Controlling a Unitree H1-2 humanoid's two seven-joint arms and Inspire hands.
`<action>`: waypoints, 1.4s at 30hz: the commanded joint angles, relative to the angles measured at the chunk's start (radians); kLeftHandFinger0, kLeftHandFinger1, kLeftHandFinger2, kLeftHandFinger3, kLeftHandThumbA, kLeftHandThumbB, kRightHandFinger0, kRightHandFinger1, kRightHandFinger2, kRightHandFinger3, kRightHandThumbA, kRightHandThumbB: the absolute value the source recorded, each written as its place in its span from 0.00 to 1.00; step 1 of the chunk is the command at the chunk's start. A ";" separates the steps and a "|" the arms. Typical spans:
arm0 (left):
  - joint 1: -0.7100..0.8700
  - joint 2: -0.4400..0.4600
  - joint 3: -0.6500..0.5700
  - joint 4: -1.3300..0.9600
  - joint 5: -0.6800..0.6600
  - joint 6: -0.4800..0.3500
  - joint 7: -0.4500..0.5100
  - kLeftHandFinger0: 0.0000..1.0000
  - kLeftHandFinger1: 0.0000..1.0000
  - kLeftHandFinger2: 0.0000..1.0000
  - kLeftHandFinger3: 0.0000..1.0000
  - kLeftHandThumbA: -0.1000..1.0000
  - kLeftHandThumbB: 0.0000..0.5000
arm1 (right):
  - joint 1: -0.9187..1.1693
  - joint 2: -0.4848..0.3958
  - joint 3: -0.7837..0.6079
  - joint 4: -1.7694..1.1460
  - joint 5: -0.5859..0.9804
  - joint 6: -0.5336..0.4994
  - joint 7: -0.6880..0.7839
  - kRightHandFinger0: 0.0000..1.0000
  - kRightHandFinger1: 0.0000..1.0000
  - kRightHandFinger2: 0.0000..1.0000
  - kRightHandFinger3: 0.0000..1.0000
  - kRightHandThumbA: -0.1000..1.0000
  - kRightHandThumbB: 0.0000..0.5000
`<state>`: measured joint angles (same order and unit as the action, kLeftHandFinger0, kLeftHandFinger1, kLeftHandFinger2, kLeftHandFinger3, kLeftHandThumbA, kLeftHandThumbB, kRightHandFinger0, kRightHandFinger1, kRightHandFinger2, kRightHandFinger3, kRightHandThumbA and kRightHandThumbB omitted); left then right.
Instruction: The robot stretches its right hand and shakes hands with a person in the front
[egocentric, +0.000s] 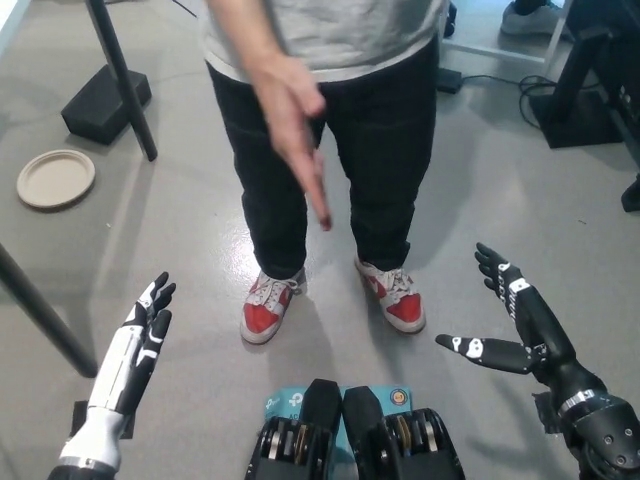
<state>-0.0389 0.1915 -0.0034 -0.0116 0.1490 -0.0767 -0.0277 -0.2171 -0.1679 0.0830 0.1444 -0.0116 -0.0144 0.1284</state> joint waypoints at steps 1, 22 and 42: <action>0.009 0.002 0.000 -0.024 0.019 -0.046 0.015 1.00 1.00 1.00 1.00 1.00 0.17 | -0.006 0.020 -0.018 -0.095 0.009 -0.004 -0.015 1.00 1.00 1.00 1.00 1.00 0.59; 0.005 0.001 0.002 -0.024 0.013 -0.048 0.002 1.00 1.00 1.00 1.00 1.00 0.21 | -0.320 0.079 0.042 -0.142 -0.124 0.226 -0.033 1.00 1.00 1.00 1.00 1.00 0.70; -0.005 0.004 -0.003 -0.038 0.029 -0.028 -0.001 1.00 1.00 1.00 1.00 1.00 0.21 | -0.594 0.157 0.024 0.219 -0.107 0.236 -0.043 1.00 1.00 1.00 1.00 0.92 0.72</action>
<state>-0.0279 0.1896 -0.0034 -0.0168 0.1703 -0.0908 -0.0283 -0.7200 -0.0399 0.1229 0.3216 -0.1431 0.2425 0.0956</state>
